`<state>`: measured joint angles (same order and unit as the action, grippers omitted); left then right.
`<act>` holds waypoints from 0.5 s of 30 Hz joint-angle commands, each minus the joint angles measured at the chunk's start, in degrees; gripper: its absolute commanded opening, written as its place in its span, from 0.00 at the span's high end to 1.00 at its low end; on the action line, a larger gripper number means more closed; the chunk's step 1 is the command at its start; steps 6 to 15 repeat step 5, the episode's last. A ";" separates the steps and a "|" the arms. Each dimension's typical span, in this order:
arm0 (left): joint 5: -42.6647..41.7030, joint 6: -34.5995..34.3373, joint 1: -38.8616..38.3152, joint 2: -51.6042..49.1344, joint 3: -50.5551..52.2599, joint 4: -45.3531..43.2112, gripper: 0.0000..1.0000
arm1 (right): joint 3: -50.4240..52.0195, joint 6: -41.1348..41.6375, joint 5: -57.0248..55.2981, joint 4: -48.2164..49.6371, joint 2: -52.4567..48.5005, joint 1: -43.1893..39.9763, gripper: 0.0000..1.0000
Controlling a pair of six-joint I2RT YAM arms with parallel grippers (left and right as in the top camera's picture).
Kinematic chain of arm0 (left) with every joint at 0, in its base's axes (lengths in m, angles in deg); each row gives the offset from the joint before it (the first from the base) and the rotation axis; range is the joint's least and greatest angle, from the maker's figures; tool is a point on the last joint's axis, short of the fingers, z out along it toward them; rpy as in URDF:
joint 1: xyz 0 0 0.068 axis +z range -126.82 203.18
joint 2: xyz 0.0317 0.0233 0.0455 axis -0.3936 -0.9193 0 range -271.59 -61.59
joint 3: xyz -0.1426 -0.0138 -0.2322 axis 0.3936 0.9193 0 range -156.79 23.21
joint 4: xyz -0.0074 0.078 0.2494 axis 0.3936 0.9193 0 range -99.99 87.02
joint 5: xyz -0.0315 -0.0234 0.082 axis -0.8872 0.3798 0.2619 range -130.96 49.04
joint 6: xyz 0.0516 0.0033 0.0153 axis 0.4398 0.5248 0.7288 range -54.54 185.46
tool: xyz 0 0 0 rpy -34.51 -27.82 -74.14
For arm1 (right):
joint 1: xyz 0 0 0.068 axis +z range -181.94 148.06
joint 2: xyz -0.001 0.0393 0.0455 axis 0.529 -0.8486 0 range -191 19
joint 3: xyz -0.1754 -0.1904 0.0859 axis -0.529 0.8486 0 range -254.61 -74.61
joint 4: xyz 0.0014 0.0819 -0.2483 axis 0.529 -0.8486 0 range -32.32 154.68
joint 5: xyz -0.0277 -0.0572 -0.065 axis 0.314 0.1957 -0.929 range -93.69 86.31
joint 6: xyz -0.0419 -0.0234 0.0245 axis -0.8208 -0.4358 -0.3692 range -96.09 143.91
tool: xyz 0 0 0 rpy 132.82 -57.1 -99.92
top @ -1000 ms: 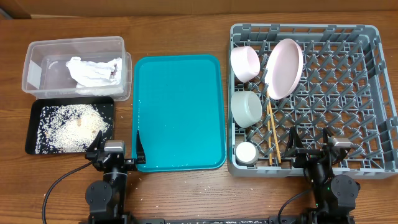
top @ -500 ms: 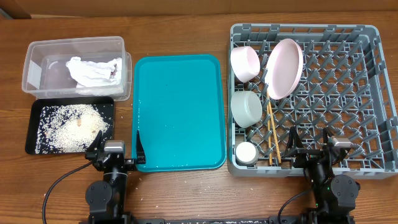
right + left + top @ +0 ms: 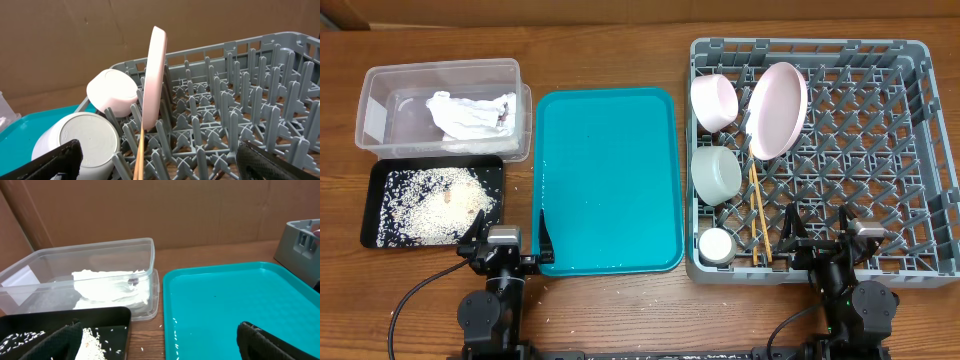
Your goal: Sort waste into correct bins and load items into the dishwasher
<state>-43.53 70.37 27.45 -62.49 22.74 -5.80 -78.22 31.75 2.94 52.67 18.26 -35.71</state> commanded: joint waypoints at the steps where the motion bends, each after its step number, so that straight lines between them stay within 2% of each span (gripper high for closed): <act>1: 0.61 1.09 0.20 0.44 0.20 0.15 0.00 | 0.04 -0.22 0.09 0.39 0.57 -0.37 0.00; 15: 0.61 1.09 0.22 0.44 0.20 0.15 0.00 | 0.04 -0.22 0.09 0.39 0.57 -0.37 0.00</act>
